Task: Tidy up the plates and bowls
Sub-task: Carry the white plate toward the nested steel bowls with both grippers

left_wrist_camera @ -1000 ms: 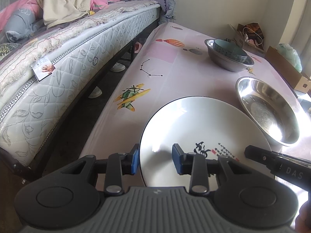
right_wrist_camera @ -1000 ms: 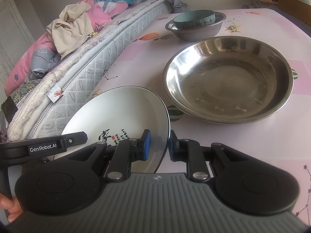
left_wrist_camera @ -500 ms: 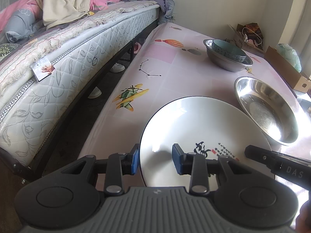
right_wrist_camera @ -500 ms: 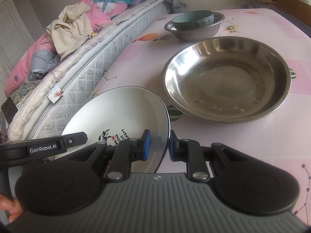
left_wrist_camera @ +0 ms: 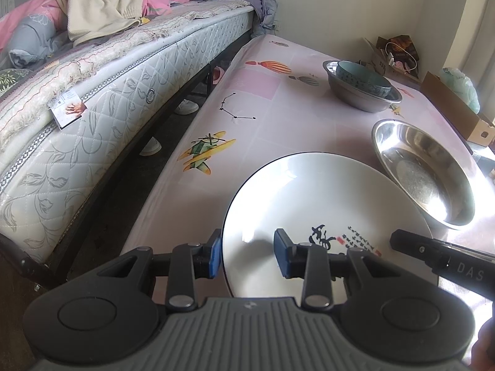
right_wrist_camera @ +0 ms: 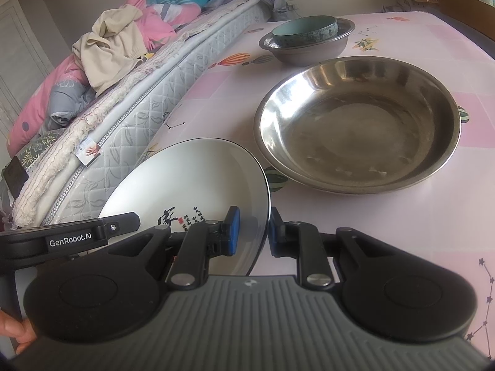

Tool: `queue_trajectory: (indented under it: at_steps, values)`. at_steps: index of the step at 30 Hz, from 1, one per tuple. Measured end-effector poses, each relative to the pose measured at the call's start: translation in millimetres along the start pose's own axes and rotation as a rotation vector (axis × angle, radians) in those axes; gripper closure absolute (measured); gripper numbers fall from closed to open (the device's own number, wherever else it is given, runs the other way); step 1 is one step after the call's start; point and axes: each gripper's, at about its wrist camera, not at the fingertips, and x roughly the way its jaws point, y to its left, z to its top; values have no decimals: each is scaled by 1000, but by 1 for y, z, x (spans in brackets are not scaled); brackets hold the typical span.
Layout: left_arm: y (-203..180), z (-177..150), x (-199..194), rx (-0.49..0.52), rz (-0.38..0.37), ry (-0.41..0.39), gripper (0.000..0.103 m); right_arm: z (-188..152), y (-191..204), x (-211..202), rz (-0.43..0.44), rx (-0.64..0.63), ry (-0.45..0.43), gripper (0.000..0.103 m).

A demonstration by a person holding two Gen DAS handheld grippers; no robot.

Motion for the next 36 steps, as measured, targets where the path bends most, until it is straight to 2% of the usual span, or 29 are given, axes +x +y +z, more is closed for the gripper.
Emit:
queue_trajectory:
  at_steps: [20,36]
  values:
    - [-3,-4,5,46,12,-1,66,-5,0,6,-7,6,13,85]
    - [-3,-1,8,32,17,2,63,-6,6,7,-14,-23,2,82]
